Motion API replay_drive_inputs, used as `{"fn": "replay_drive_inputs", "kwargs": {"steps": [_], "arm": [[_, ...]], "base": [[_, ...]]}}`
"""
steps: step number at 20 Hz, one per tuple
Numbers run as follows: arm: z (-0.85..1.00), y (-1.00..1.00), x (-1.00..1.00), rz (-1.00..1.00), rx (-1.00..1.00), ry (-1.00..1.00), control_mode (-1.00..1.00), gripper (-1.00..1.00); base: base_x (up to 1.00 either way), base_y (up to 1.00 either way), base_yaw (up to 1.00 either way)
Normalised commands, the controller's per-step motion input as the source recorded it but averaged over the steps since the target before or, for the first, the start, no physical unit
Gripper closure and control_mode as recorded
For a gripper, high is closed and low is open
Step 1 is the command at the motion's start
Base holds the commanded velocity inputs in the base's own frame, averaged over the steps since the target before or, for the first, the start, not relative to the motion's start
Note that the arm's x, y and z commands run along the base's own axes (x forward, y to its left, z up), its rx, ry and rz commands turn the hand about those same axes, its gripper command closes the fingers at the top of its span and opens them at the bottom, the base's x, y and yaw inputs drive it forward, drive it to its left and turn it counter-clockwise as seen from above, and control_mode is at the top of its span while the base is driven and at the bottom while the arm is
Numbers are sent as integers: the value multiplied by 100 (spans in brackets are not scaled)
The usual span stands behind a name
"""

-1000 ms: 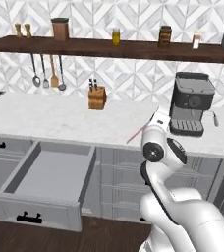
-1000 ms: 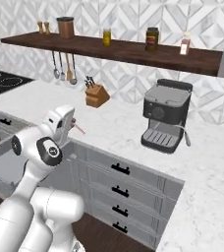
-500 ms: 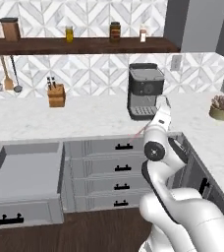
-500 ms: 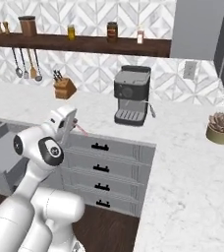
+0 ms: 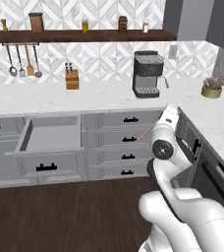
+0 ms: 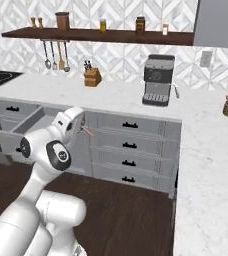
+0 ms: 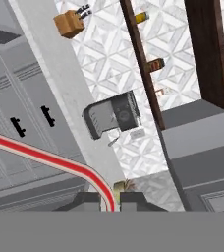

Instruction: Take a straw from the drawer in front and place it inside the glass cup on the dining counter.

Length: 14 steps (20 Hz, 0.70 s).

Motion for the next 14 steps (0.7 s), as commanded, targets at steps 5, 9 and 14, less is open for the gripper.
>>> {"fn": "replay_drive_inputs", "kwargs": {"steps": [5,9,14], "arm": [[0,0,0,0,0,0,100,100],[0,0,0,0,0,0,100,100],[0,0,0,0,0,0,100,100]], "base": [[-100,100,34],[-100,97,32],[-100,55,20]]}}
